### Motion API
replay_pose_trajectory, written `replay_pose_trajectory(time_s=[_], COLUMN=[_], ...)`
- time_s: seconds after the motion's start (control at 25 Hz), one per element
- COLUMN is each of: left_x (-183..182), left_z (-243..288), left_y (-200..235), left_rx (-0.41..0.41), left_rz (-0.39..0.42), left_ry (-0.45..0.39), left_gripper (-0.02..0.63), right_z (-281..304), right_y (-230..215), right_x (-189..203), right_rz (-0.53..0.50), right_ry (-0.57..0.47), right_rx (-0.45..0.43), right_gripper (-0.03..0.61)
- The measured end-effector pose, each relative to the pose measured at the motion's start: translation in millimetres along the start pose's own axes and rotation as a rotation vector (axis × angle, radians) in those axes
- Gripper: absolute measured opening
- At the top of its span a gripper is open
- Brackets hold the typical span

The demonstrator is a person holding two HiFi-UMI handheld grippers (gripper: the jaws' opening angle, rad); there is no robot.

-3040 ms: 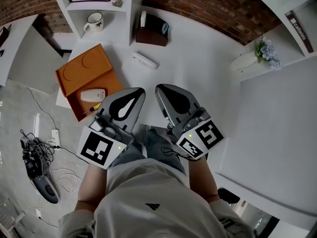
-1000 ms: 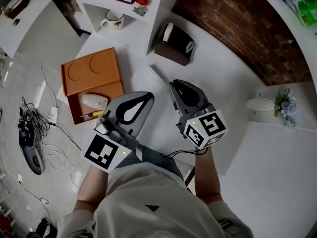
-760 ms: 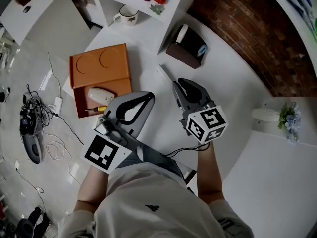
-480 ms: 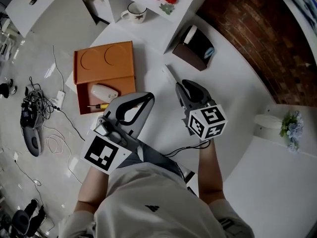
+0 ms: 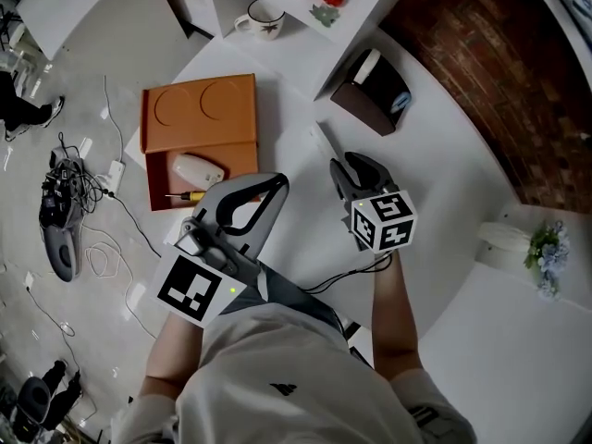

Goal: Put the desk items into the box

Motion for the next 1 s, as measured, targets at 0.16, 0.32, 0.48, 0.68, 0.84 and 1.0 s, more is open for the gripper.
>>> replay_pose_trajectory(time_s=[0.16,0.32,0.48,0.68,0.84,1.0], left_x=[1.7,2.8,3.5,3.3,2.7,2.1], left_z=[-0.8,-0.6,-1.6,-4.0,-6.6,-11.0], left_y=[5.8,10.8,14.0,16.9,19.0,19.9], left_rx=[-0.016,-0.029,-0.041,-0.052,-0.058,-0.064], left_rz=[-0.006,-0.008,-0.011,-0.013,-0.012,-0.01], left_ry=[0.007,0.011,0.012,0.009,0.008,0.005], left_gripper=[0.012,0.012,0.012,0.012,0.012,0.012], right_z=[10.7,19.9,26.0,30.0,29.6,24.8], right_y=[-2.3,-4.5,-6.9,-8.9,-9.2,-5.2], right_x=[11.7,20.1,25.8,27.5,25.1,18.1], right_rz=[-0.006,-0.006,-0.004,-0.028,-0.032,-0.035], right_ry=[0.049,0.086,0.107,0.128,0.129,0.095], right_rx=[0.0,0.002,0.01,0.029,0.05,0.054], right_gripper=[0.123,0.123,0.123,0.118,0.109,0.107])
Point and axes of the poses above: the fingertips, and each gripper's own axes: z forward along the fingers, y to its left, x out of its underside, the point moved 3 cm from there along -z, backward along the fingers, and after that the axes turned 1 degree about z, right-handed, at the moved point
